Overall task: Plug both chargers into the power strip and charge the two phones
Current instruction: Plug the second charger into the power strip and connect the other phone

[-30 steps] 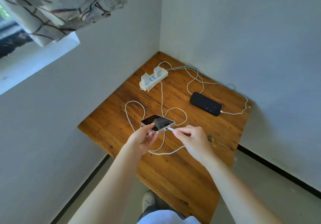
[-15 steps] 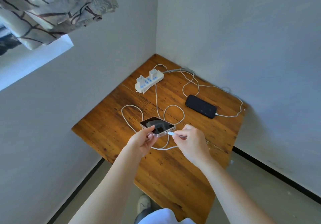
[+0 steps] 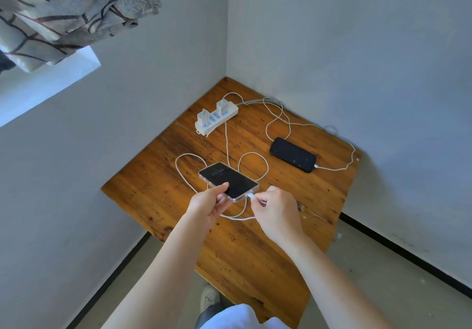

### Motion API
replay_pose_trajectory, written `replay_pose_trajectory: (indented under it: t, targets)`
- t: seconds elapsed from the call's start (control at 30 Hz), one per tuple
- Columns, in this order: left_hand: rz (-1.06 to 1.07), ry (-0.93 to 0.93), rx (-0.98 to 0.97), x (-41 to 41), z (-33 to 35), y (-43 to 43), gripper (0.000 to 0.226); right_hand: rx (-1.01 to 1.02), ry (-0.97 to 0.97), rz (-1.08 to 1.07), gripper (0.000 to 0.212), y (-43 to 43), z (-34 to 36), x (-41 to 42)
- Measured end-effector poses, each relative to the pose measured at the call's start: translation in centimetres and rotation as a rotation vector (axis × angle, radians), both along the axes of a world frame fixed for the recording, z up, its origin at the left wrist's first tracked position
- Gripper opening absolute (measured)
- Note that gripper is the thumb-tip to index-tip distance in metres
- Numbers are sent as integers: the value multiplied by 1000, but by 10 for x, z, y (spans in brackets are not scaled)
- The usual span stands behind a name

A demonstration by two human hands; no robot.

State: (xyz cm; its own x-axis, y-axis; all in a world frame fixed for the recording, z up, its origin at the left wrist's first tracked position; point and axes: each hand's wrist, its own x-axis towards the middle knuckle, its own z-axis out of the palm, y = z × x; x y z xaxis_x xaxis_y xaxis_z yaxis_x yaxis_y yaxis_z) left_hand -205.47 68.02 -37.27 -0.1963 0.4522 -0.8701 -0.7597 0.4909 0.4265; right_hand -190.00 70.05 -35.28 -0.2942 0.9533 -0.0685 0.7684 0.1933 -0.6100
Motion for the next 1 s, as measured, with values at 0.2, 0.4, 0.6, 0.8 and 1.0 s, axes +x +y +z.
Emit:
replay_pose_trajectory:
  t: [0.2, 0.4, 0.6, 0.8, 1.0]
  targets:
    - [35, 6, 27, 8, 1, -5, 37, 4, 28, 1, 24, 2, 3, 2]
    - [11, 33, 25, 9, -3, -11, 32, -104, 68, 22, 19, 1, 0, 10]
    - [-66, -48, 121, 6, -6, -18, 34, -576, 341, -121, 20, 6, -13, 29]
    - [-228, -54, 237, 7, -8, -23, 34, -746, 529, -257, 12, 18, -20, 35]
    - [-310, -59, 270, 5, -15, -25, 32, -763, 540, -254, 18, 20, -29, 41]
